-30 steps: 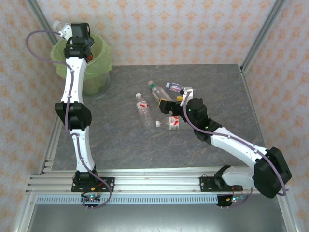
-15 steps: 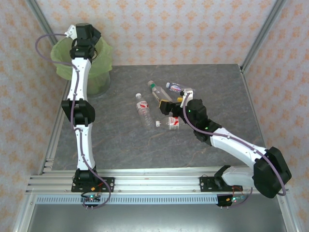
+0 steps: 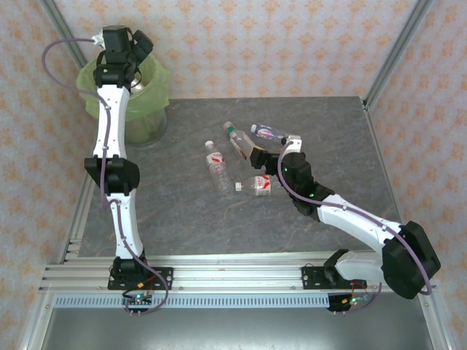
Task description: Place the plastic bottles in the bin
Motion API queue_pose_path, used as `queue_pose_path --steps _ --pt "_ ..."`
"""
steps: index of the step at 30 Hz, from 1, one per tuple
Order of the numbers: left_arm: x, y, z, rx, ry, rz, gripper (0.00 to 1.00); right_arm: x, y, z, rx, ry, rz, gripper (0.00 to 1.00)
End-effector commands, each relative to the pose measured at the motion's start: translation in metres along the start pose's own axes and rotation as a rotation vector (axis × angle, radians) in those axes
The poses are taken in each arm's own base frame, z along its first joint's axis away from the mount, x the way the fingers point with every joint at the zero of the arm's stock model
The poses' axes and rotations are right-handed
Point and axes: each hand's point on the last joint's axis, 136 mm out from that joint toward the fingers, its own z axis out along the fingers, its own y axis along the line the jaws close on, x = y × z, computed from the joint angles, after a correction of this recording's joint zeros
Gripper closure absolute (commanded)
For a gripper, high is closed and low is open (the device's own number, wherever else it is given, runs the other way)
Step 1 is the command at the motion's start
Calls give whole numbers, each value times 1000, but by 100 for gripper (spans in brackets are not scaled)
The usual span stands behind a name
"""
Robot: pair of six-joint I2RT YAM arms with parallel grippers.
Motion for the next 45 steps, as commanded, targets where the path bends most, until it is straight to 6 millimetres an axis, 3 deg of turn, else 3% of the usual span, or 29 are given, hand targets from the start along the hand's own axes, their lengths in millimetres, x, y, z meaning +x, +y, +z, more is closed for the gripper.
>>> queue_pose_path --steps 1,7,13,21,28,37,45 --pt "7 -14 -24 68 85 30 0 0 -38 -6 177 -17 89 1" --pt "29 -29 -41 116 149 92 0 21 -80 -10 324 32 245 1" --pt "60 -43 -58 174 218 131 0 33 -95 -15 382 90 261 1" --pt "99 -62 -91 263 271 219 0 41 -67 -19 190 282 -187 1" --pt "127 -49 -102 282 335 218 0 58 -79 -23 139 512 -496 1" --pt "142 -44 -131 374 357 186 0 83 -95 -15 51 742 -642 1" --pt "150 -23 -149 344 355 204 0 101 -108 -9 -76 878 -822 6"
